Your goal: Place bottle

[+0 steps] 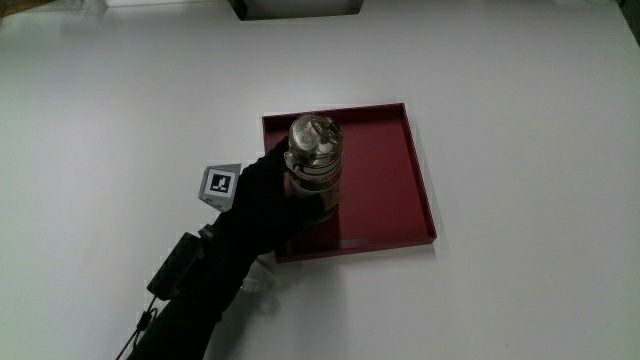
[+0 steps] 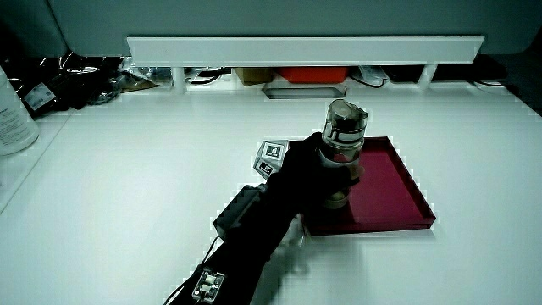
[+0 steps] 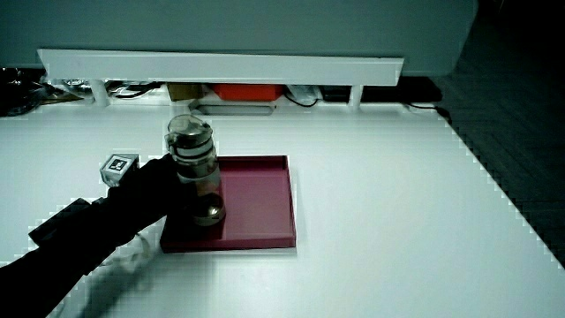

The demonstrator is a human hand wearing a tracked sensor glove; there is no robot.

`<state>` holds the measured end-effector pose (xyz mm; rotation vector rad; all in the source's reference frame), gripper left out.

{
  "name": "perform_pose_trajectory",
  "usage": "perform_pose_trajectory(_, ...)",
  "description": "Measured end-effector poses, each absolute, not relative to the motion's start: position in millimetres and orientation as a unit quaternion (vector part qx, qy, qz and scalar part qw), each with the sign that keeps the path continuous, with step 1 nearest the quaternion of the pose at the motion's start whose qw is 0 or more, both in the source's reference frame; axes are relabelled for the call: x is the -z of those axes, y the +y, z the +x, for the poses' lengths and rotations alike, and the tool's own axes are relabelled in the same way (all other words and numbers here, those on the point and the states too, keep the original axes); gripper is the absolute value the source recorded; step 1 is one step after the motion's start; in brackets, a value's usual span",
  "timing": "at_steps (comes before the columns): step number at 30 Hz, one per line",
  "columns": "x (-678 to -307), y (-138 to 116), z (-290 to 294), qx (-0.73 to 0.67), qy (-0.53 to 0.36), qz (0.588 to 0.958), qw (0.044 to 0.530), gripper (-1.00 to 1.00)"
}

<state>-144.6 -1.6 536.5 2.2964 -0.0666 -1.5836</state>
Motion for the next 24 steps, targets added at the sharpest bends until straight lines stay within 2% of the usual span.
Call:
perform_pose_trajectory(2, -537.5, -1.6, -145.8, 0.557, -0.022, 0.810, 0.181, 0.00)
perform_pose_trajectory(7, -533.5, 0.4, -152.5, 0.594, -0.012, 0.779, 0.198, -0.42)
perform_pose_trajectory(14, -517.3, 8.3, -181.2, 0.590, 0.002, 0.779, 0.213, -1.00)
perform_pose_trajectory(24, -475.1, 19.9, -228.6, 0.536, 0.059, 0.815, 0.211, -1.00)
